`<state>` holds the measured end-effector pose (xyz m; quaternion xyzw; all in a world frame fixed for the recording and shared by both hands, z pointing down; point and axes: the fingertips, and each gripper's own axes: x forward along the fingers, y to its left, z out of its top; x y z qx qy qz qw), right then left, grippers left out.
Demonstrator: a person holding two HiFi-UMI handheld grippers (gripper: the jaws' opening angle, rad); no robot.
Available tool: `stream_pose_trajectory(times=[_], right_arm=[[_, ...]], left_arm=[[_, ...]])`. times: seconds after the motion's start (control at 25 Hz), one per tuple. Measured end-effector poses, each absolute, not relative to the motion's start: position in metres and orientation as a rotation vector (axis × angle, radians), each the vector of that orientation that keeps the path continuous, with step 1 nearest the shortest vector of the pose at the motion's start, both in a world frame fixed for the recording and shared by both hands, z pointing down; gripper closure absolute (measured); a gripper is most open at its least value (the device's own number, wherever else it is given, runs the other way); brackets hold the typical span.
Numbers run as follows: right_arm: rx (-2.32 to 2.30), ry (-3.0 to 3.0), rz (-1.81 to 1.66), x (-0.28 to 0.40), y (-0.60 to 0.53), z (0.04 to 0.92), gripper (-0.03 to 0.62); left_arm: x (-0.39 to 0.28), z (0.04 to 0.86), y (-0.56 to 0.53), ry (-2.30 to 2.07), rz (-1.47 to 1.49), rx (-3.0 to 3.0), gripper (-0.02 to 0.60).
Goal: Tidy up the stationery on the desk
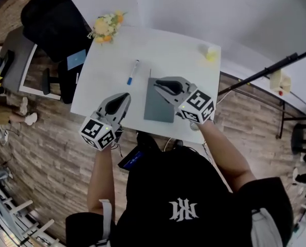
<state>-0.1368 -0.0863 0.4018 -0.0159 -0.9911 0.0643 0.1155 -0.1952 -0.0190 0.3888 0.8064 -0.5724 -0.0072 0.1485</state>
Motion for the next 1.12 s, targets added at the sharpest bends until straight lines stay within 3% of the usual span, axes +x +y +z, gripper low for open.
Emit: stream_pose_trajectory(times=[0.48,1.12], right_arm=[[0.249,-2.618,0.506,-0.231,-0.138,0.479,0.542],[0.583,-2.222,1.034,-0.289,-0.164,0.606,0.448]], left_arm=[[-0.321,0.433,-0.051,-1.547,-0.024,2.269,0.578],[-0.334,0.490,-0.097,-1.190,-0.012,2.356,0.578]])
